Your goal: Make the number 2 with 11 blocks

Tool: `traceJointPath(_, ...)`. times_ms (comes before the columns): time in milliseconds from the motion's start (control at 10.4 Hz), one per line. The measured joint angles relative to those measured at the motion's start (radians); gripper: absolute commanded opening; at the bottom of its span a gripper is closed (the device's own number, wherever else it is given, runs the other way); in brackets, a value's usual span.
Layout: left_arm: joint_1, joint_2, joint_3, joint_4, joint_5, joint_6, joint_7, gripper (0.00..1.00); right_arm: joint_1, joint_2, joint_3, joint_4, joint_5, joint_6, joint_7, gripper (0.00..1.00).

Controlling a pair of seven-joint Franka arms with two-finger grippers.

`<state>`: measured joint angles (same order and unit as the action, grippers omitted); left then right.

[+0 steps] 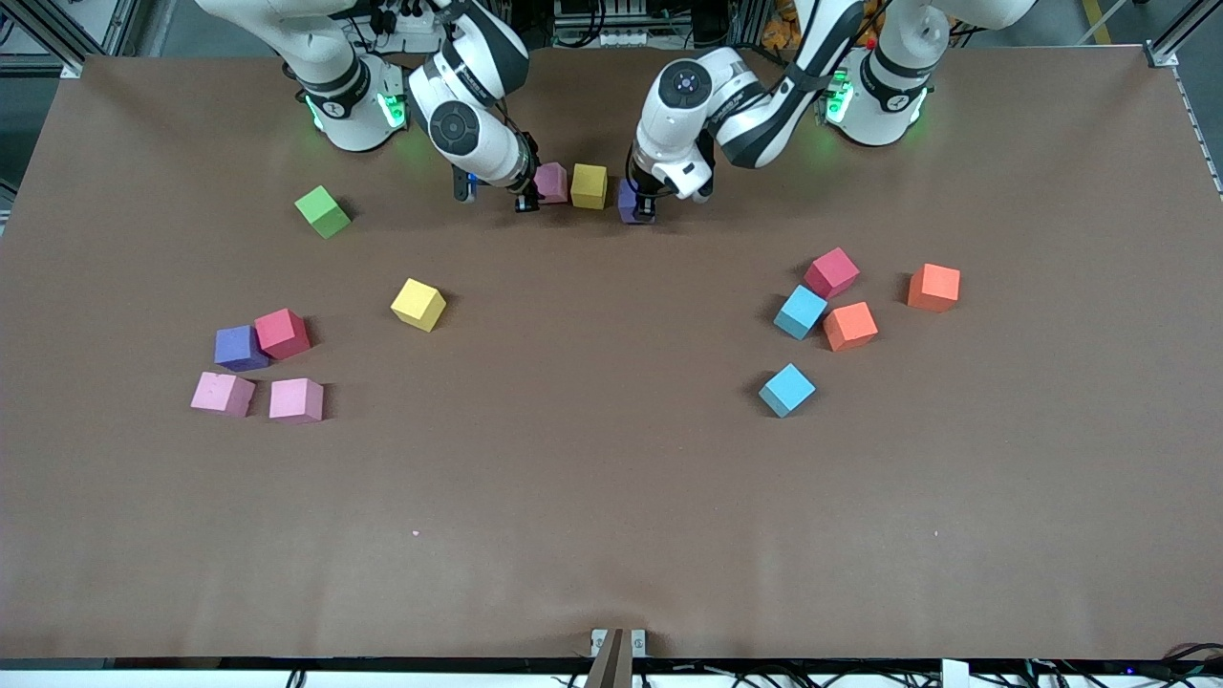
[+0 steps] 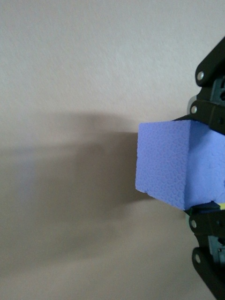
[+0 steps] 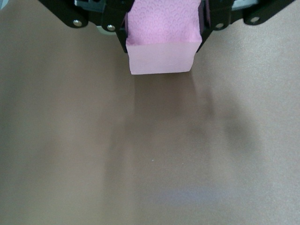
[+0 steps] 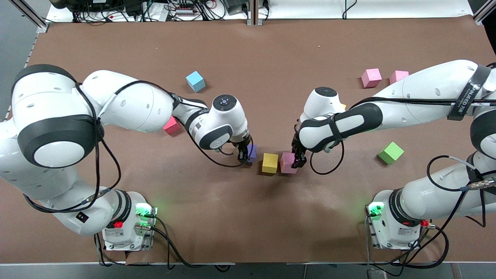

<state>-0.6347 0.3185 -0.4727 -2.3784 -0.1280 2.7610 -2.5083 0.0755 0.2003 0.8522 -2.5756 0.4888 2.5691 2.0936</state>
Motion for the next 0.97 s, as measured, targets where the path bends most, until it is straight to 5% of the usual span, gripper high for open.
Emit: traceJointPath(965, 0.000, 0.000, -0.070, -0.091, 0.000, 0.191, -0.042, 0.00, -0.017, 0.007, -0.002, 0.003, 0.000, 0.010, 0.000, 0.17)
